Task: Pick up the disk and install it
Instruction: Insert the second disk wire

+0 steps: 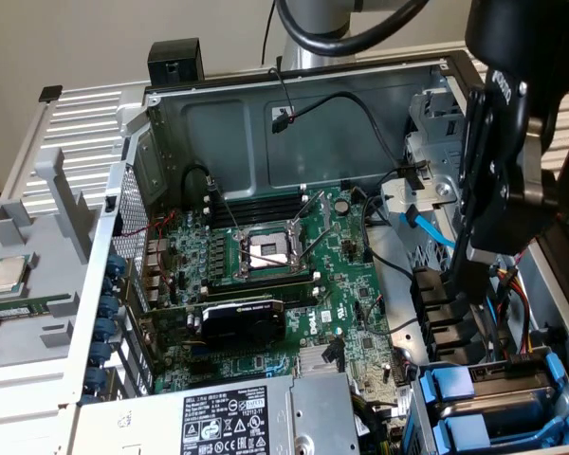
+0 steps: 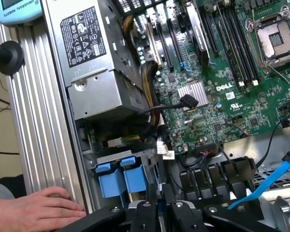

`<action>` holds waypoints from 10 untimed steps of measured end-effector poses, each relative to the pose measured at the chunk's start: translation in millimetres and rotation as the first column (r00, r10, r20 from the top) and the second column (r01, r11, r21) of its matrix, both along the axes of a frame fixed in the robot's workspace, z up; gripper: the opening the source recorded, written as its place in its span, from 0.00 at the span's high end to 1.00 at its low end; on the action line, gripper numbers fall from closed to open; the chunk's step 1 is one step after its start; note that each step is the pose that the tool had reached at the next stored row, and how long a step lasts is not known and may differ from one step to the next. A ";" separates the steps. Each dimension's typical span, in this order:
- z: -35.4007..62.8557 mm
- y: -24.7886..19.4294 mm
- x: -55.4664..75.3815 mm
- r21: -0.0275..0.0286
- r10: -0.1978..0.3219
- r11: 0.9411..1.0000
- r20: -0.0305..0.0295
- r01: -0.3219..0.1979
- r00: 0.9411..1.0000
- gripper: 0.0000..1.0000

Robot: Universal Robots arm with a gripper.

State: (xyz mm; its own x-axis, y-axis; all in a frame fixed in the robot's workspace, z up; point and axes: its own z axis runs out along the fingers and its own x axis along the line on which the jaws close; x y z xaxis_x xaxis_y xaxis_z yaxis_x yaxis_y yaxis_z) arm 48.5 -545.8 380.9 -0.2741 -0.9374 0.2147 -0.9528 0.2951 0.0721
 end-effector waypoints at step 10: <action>0.4 -7.3 1.3 0.032 0.000 0.999 0.000 0.000 1.000 0.84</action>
State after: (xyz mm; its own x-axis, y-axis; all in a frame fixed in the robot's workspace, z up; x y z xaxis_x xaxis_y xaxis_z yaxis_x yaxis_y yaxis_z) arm 49.8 -553.2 381.2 -0.2742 -0.9439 0.1841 -0.9527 0.2927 0.0817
